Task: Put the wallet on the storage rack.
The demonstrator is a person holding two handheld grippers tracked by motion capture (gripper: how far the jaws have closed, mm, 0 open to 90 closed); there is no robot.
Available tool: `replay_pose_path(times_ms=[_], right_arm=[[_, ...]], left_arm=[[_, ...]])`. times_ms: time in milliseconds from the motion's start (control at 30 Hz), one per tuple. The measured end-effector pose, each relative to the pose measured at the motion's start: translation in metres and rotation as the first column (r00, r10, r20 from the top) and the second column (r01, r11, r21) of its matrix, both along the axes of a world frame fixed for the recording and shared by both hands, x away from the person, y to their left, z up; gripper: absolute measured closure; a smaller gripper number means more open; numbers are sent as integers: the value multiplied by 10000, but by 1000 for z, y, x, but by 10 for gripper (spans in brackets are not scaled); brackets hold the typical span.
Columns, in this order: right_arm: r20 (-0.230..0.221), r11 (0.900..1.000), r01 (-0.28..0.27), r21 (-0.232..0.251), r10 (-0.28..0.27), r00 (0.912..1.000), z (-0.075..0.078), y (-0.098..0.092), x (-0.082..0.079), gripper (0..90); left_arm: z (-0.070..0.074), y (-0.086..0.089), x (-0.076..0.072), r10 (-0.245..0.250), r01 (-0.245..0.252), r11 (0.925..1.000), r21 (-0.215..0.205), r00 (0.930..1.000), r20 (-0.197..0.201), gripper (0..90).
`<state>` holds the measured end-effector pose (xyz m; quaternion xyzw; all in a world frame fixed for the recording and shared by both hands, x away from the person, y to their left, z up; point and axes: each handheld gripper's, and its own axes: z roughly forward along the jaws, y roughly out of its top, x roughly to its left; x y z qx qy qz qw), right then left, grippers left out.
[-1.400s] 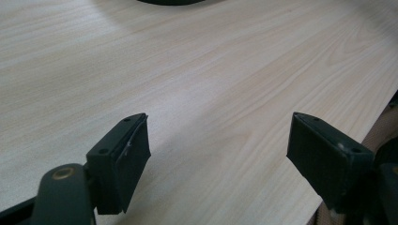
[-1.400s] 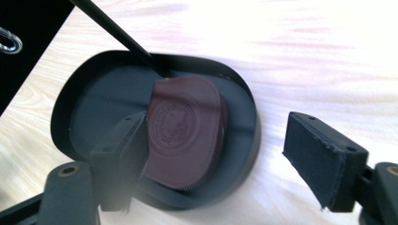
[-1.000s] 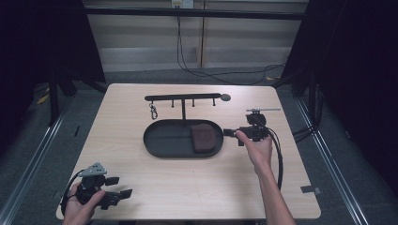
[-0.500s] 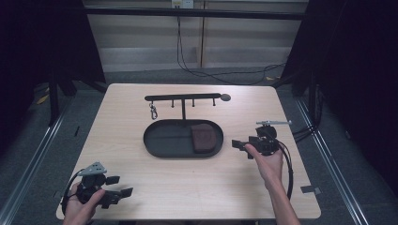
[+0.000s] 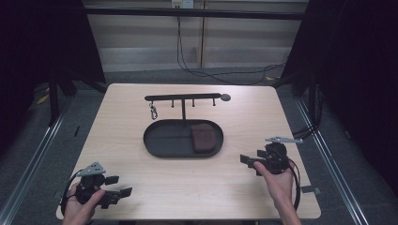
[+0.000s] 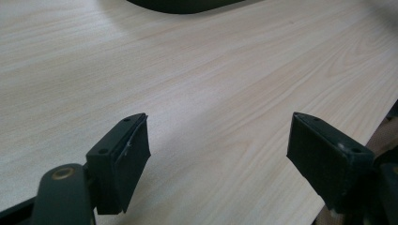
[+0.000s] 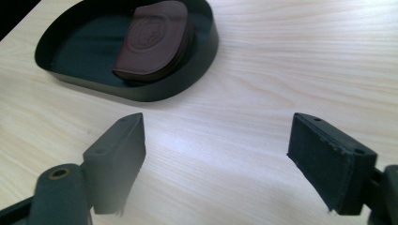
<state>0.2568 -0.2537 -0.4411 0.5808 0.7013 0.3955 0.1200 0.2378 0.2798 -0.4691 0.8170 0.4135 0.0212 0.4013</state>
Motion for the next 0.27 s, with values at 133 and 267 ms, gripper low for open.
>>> replay_pose_path(times_ms=[133,267], right_arm=[[138,10000,94,-3,-94,9999,-6,-4,-14,201],[159,9987,251,-433,-245,9996,-16,-9,-25,211]], left_arm=[[0,-1,0,-100,100,9998,142,9999,17,212],[0,0,0,-147,146,9998,167,9999,29,212]])
